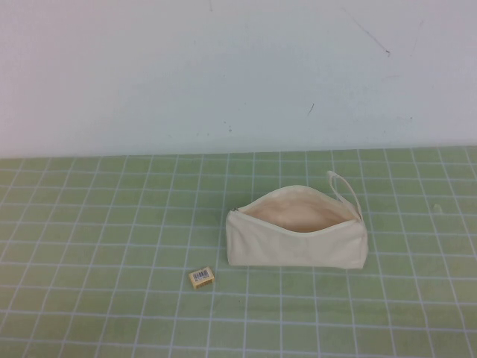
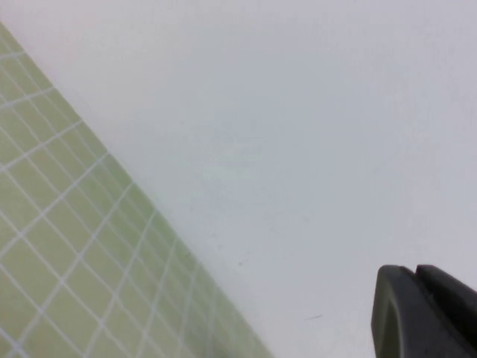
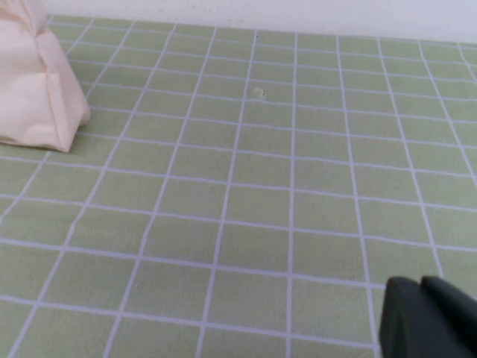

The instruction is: Put eraser into pencil case

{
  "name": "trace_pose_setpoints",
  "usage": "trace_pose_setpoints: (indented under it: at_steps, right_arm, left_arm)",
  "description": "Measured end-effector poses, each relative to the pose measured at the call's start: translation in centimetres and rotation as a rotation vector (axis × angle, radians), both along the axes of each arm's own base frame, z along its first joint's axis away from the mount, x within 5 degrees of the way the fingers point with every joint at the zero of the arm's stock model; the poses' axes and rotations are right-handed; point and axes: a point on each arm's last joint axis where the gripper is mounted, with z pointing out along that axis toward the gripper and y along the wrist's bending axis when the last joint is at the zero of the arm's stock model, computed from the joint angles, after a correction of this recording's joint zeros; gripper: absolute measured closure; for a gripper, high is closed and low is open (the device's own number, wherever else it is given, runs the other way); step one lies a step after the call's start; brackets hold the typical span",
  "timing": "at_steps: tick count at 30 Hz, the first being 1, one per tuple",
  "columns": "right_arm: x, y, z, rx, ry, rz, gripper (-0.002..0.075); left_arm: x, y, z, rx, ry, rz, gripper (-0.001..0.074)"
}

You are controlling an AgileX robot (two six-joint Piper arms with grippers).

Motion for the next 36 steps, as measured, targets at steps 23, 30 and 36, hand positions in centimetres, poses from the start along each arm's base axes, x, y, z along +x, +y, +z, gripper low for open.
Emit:
trace_pose_setpoints:
  at_steps: [23, 30, 36]
  right_arm:
    - [0.0, 0.0, 0.0, 0.000, 0.000, 0.000, 0.0727]
    - [0.0, 0.0, 0.0, 0.000, 0.000, 0.000, 0.0727]
    - [0.0, 0.0, 0.0, 0.000, 0.000, 0.000, 0.0727]
  left_arm:
    - [2.3, -2.7, 12.3, 0.827, 0.382, -0.470, 0.0736]
    - [10.9, -3.0, 14.2, 0.989, 0.587, -0.665, 0.0736]
    - [16.7, -5.7, 11.8, 1.116, 0.707, -0.845, 0.0736]
